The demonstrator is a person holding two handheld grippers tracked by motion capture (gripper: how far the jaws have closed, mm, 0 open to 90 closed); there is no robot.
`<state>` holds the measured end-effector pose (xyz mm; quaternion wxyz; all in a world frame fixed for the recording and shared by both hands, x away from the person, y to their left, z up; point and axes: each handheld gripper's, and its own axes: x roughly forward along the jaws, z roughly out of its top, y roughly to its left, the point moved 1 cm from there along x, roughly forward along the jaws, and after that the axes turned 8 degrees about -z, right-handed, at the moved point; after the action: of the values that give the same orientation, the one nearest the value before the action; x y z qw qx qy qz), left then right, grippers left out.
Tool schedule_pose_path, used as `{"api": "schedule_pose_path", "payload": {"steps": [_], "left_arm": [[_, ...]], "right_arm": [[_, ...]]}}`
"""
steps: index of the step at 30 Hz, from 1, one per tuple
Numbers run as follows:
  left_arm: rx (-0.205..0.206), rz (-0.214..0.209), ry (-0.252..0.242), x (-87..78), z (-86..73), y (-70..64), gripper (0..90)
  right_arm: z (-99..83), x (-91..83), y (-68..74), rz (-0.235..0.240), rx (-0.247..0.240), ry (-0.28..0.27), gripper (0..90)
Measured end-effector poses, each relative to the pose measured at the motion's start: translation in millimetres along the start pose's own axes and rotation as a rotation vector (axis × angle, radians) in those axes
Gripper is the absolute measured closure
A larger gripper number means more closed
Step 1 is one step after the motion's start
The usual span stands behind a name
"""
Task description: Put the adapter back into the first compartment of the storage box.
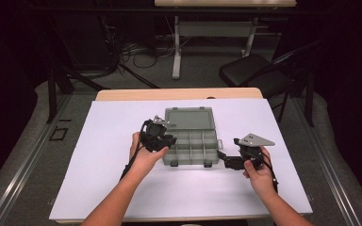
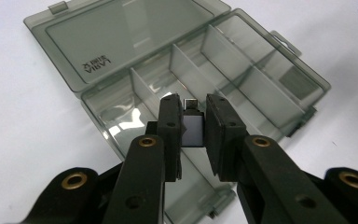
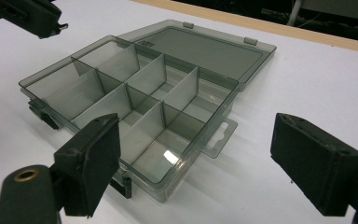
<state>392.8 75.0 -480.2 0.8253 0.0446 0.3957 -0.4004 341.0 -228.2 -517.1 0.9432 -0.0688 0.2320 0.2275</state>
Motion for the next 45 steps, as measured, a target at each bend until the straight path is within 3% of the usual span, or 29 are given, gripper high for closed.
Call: {"api": "schedule_pose_path", "payload": {"steps": [5, 18, 23, 26, 45], "left_arm": [[-0.009, 0.032, 0.000, 6.2, 7.9, 8.8, 76.4], [-0.035, 0.049, 0.032, 25.4, 14.0, 24.0, 76.4], [-0.023, 0.055, 0.063, 34.1, 12.7, 31.3, 76.4], [-0.005, 0.061, 0.073, 38.8, 10.9, 33.5, 76.4], [-0.022, 0.071, 0.071, 45.5, 7.5, 36.7, 76.4]], "right_arm": [[-0.4, 0.7, -0.3, -0.001, 0.002, 0.005, 15.8], [-0.6, 1.2, 0.4, 0.001, 0.002, 0.007, 15.8], [-1.1, 1.9, -0.1, 0.003, 0.001, 0.011, 15.8], [-1.1, 1.6, -0.6, 0.002, 0.008, 0.010, 15.8], [-1.1, 2.3, 0.5, 0.004, -0.001, 0.009, 15.8]]}}
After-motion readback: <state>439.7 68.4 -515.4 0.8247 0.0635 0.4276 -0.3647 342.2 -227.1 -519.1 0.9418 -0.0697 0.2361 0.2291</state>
